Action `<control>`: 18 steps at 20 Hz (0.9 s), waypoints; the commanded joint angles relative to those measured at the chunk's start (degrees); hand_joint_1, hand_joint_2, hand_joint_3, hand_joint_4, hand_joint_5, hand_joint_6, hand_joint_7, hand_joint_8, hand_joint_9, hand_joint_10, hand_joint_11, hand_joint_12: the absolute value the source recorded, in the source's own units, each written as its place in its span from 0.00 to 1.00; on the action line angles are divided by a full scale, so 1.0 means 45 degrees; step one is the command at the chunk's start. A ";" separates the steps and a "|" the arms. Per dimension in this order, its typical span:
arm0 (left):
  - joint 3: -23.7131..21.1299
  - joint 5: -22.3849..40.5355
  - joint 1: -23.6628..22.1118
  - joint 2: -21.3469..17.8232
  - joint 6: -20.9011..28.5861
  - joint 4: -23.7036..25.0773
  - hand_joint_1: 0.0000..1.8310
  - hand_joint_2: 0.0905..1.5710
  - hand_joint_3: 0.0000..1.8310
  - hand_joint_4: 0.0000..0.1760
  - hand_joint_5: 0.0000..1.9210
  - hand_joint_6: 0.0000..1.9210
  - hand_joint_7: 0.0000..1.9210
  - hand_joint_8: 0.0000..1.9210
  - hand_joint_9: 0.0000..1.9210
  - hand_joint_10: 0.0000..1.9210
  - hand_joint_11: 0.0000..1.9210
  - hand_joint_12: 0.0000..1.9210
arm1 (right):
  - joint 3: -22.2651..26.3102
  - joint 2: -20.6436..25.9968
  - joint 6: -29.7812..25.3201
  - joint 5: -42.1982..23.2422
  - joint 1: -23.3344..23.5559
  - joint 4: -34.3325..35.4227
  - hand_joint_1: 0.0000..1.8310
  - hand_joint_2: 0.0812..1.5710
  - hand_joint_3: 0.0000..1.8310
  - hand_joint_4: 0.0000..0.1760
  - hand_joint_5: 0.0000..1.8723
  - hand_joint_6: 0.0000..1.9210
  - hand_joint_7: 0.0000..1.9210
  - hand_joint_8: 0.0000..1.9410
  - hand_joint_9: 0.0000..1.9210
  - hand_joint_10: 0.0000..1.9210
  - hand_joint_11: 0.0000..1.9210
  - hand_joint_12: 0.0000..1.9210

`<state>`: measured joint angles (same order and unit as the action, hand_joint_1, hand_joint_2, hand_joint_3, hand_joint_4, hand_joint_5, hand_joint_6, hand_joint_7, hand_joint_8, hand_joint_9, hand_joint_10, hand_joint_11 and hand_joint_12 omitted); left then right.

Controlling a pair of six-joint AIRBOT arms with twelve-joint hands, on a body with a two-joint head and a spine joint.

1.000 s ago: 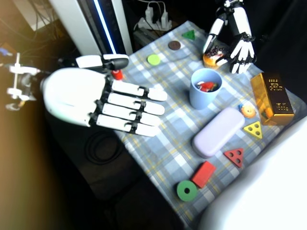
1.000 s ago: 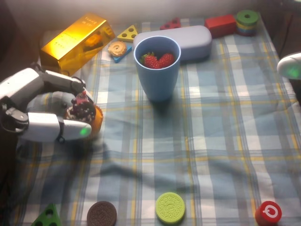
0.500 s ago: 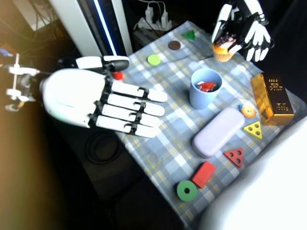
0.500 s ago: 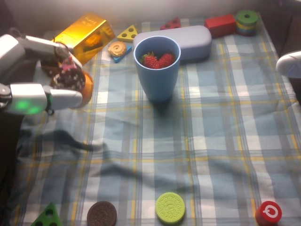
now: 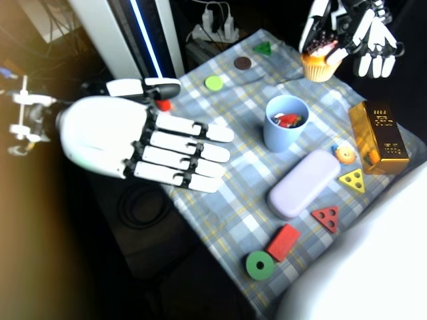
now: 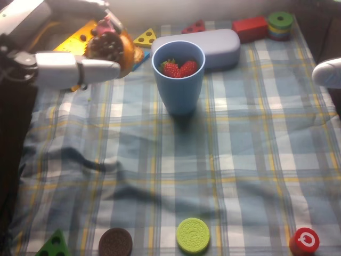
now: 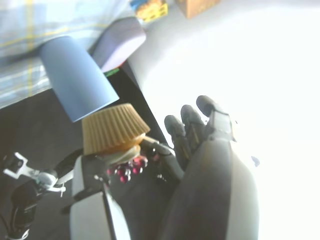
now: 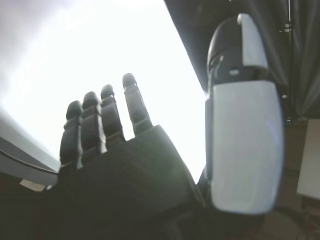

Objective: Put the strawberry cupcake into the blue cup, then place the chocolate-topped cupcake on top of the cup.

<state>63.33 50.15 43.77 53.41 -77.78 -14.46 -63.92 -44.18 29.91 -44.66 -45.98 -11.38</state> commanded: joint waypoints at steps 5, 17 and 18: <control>0.0745 0.0612 -0.1252 0.0807 0.0324 0.0935 0.57 0.69 0.00 0.60 0.52 0.50 0.32 0.00 0.21 0.00 0.03 0.36 | -0.0090 -0.0015 -0.0048 -0.1447 0.0070 0.0478 0.00 0.59 0.00 0.27 0.00 0.00 0.00 0.00 0.00 0.00 0.00 0.00; 0.1777 0.0456 -0.2031 0.2358 0.0787 0.1452 0.56 0.69 0.00 0.97 0.51 0.50 0.31 0.00 0.21 0.00 0.00 0.34 | -0.0123 -0.0006 -0.0048 -0.1537 0.0040 0.0362 0.00 0.56 0.00 0.35 0.00 0.00 0.00 0.00 0.00 0.00 0.00 0.00; 0.1833 0.0448 -0.2030 0.2457 0.0787 0.1453 0.57 0.69 0.00 0.77 0.51 0.50 0.31 0.00 0.21 0.00 0.00 0.34 | -0.0118 0.0024 -0.0049 -0.1572 0.0040 0.0361 0.00 0.57 0.00 0.35 0.00 0.00 0.00 0.00 0.00 0.00 0.00 0.00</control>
<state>71.42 44.86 35.18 64.16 -74.78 -7.94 -64.27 -44.36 29.91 -44.84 -46.04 -11.81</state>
